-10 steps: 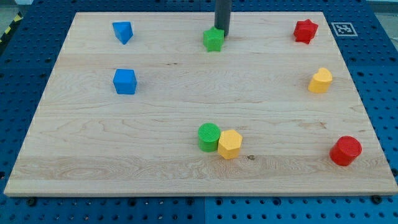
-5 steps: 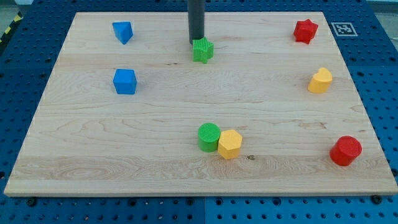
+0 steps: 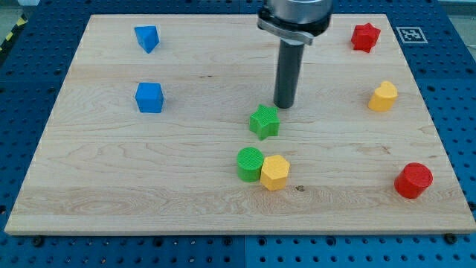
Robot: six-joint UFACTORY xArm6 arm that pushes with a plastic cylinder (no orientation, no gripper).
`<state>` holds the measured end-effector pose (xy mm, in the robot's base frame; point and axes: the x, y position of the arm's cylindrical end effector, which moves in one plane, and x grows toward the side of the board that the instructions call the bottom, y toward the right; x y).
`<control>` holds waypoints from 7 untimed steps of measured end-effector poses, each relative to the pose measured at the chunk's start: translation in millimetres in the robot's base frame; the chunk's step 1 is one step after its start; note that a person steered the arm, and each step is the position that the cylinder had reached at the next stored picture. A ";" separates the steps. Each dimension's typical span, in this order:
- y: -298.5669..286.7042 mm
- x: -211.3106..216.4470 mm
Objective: Push the green star closer to the green circle
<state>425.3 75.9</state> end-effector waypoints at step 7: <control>-66.2 50.3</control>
